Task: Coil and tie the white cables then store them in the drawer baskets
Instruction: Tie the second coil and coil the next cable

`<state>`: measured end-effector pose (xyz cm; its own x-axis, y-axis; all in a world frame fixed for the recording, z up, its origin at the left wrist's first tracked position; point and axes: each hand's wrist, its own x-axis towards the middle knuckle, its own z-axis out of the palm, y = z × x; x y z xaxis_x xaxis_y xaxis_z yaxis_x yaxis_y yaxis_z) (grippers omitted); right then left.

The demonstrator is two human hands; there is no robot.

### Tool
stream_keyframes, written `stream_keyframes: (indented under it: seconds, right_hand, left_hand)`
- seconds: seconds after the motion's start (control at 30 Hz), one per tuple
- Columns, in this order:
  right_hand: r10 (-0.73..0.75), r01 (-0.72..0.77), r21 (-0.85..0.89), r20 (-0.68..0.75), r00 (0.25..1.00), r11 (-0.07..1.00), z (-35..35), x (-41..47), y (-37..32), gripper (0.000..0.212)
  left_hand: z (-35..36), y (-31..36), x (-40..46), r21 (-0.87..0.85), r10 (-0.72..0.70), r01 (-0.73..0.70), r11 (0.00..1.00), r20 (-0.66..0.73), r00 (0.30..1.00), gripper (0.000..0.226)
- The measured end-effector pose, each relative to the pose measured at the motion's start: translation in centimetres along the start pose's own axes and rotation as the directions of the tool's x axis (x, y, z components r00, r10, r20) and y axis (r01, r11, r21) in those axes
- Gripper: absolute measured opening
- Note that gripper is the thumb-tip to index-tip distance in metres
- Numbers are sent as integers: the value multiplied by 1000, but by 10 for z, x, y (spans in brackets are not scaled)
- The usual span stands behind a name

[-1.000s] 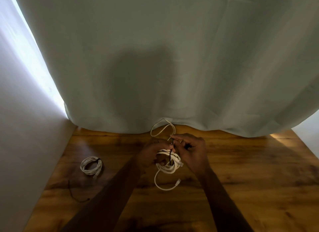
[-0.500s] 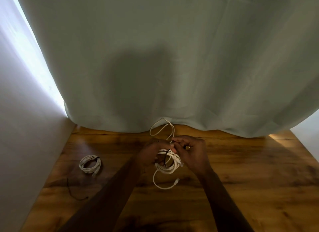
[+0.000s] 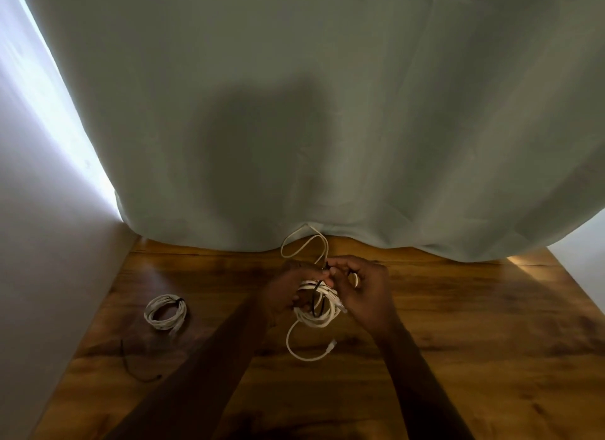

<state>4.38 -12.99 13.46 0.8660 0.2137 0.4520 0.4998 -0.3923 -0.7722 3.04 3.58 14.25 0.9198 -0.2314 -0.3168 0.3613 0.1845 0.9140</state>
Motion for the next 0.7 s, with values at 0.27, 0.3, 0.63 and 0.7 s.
stream_keyframes:
  seconds: [0.27, 0.3, 0.63, 0.7]
  right_hand:
    - [6, -5, 26, -38, 999, 1000, 6, 9, 0, 8]
    - [18, -16, 22, -74, 997, 1000, 7, 10, 0, 9]
    - [175, -111, 257, -240, 955, 960, -6, 25, -21, 7]
    - [212, -149, 321, -173, 962, 935, -1, 20, -16, 18]
  left_hand:
    - [0, 2, 6, 96, -12, 18, 995, -67, 998, 15]
    - [1, 1, 7, 101, -10, 18, 995, -78, 997, 16]
    - [-7, -13, 10, 107, 18, 3, 994, -194, 981, 16]
    - [-5, -8, 12, 123, 51, -28, 992, -191, 980, 16]
